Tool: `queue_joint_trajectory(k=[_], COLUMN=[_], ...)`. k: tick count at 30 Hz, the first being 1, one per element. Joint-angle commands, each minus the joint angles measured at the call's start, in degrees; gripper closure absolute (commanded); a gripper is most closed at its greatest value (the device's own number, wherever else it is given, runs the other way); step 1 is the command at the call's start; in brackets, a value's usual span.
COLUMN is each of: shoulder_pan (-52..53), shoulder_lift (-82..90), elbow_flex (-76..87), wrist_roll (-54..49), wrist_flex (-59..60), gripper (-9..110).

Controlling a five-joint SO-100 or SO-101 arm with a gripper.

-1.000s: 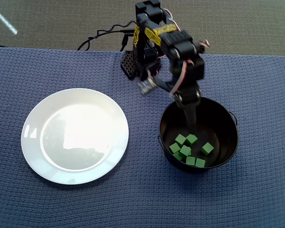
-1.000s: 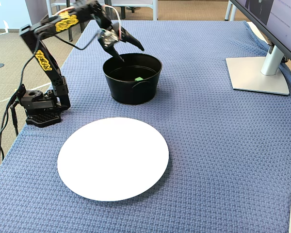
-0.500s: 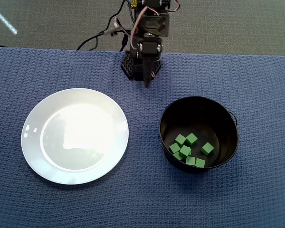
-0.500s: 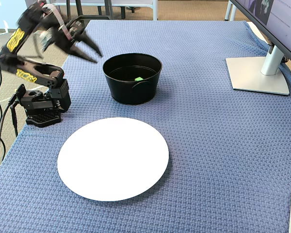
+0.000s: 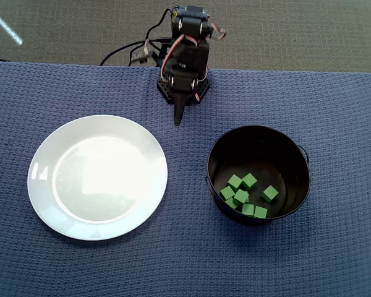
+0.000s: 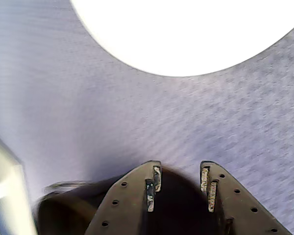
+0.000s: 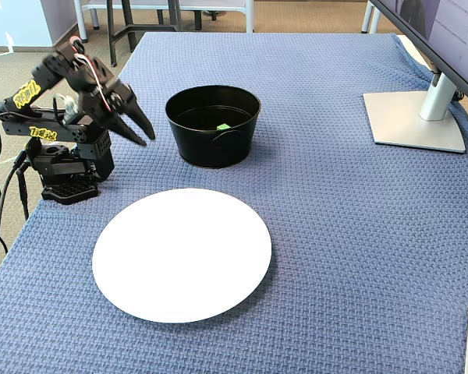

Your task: Pick up the green cubes from the white plate and place them in the black recipient

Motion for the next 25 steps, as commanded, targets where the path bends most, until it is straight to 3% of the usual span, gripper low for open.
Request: queue_joint_trajectory(k=[1,25], shoulder_pan=[0.00,0.62], shoulder_lift=[0.26,0.44], elbow_flex=[2.90,2.64], wrist_roll=[-0.62,0.26], wrist_flex=[-1.85,-0.88], gripper=[102,102])
